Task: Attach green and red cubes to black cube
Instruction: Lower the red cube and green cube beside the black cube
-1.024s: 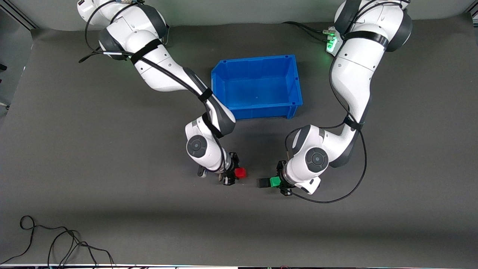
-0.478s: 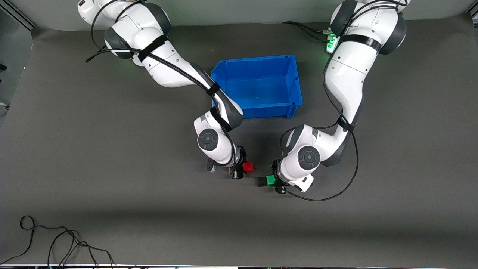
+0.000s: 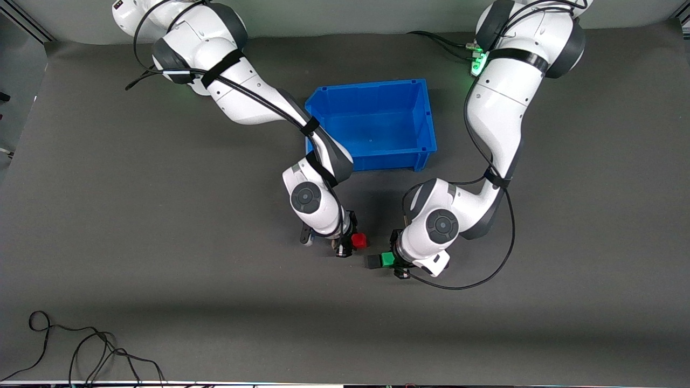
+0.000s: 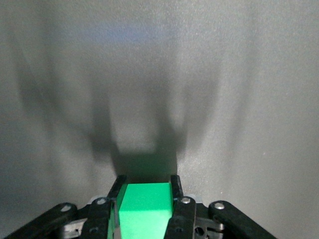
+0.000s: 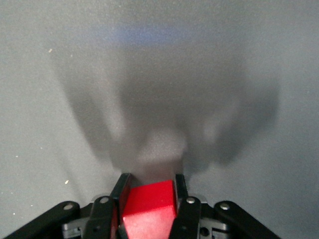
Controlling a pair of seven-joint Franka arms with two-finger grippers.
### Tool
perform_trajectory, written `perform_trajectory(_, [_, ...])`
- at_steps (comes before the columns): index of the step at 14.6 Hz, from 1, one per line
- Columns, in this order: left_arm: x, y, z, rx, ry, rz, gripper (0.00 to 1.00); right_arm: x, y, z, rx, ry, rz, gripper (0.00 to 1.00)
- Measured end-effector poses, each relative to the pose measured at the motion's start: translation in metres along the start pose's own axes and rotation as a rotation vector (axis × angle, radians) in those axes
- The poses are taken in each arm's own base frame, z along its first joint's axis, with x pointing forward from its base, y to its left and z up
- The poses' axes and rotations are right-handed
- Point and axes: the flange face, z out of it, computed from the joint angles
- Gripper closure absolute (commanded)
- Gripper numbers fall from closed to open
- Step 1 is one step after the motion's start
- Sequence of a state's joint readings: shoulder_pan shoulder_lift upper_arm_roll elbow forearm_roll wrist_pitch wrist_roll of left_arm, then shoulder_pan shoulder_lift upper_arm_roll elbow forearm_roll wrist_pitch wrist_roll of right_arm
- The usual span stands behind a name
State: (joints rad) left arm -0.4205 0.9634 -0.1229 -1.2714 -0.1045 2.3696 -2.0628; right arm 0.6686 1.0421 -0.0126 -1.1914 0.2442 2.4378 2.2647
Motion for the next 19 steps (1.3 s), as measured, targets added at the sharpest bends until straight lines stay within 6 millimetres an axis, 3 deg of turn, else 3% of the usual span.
perform_trajectory(9, [-0.006,-0.006,0.005,0.009,0.012,0.017,1.0,-0.001,-0.003,0.001,0.021,-0.016,0.003,1.0])
perform_trajectory(19, [-0.006,-0.007,0.006,0.009,0.019,0.024,1.0,0.017,-0.04,-0.001,0.083,-0.056,0.043,1.0])
